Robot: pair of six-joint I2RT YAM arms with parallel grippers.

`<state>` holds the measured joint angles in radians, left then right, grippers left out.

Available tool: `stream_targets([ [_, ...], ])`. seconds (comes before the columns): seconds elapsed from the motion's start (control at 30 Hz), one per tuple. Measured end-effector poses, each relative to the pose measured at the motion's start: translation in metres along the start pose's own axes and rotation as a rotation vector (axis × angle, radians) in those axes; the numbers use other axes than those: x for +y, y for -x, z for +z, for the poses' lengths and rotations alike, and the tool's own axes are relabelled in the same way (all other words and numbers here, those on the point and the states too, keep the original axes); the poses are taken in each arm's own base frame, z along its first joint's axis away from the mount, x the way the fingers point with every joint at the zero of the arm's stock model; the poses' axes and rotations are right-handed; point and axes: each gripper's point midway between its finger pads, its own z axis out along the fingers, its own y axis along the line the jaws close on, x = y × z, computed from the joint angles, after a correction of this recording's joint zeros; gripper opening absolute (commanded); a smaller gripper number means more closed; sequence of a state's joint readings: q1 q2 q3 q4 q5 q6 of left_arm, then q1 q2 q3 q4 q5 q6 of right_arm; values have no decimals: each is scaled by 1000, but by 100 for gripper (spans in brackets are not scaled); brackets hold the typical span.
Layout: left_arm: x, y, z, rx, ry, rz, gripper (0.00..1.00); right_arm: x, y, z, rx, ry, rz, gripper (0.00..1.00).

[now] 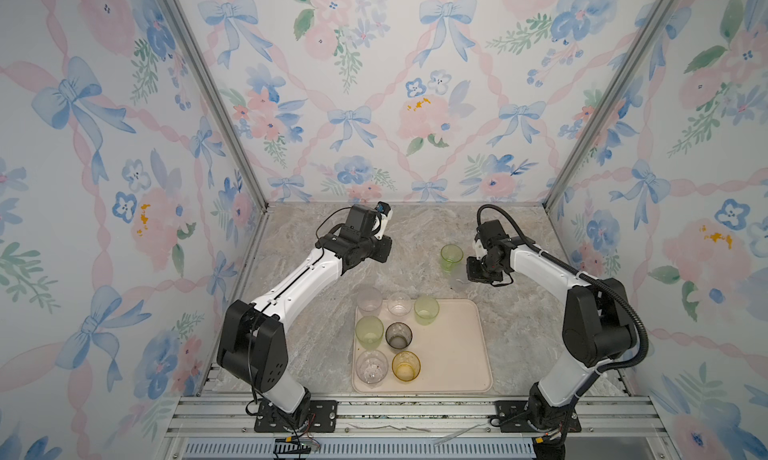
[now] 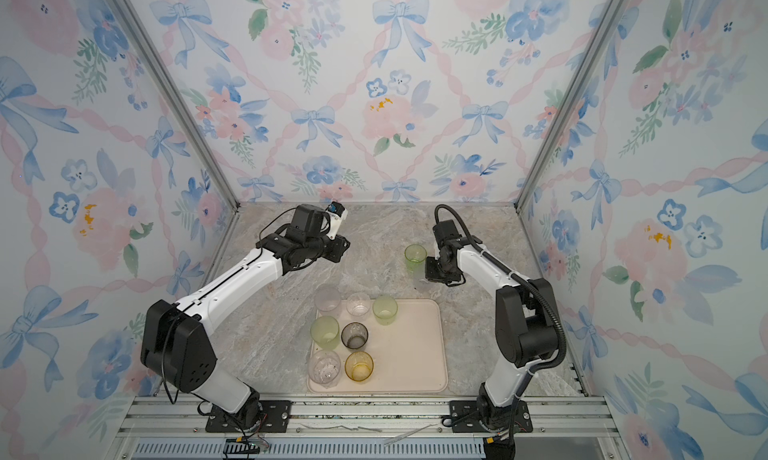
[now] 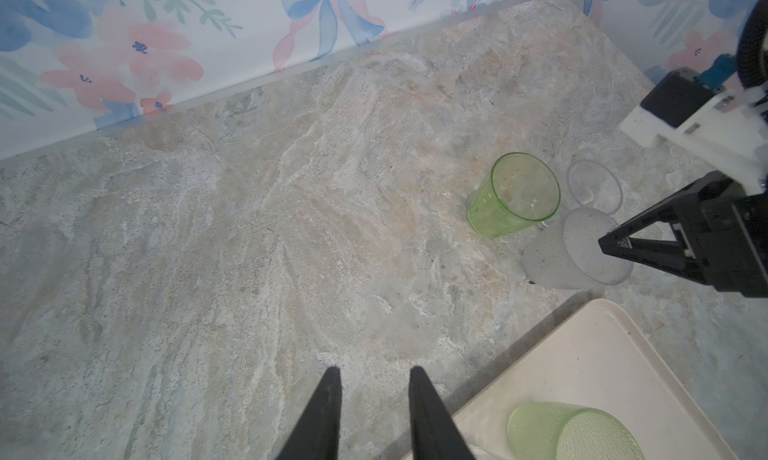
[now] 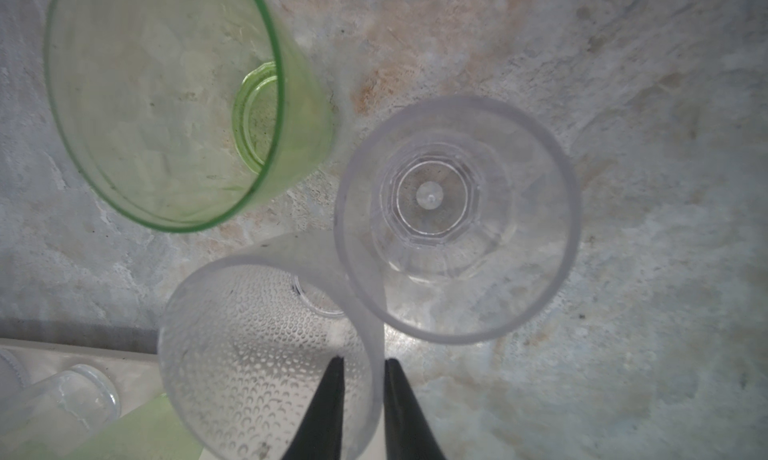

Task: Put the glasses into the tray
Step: 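Lower the right gripper into the frosted clear glass and close it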

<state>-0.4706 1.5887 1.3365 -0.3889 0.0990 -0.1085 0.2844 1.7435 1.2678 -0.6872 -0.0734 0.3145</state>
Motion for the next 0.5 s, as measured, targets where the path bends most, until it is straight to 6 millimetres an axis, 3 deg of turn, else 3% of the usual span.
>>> stream_targets([
  [0.3, 2, -1, 0, 1, 1, -2, 31, 0, 0, 0, -1, -2, -1, 2],
  [0.5, 4, -5, 2, 8, 4, -5, 31, 4, -4, -5, 2, -7, -21, 0],
])
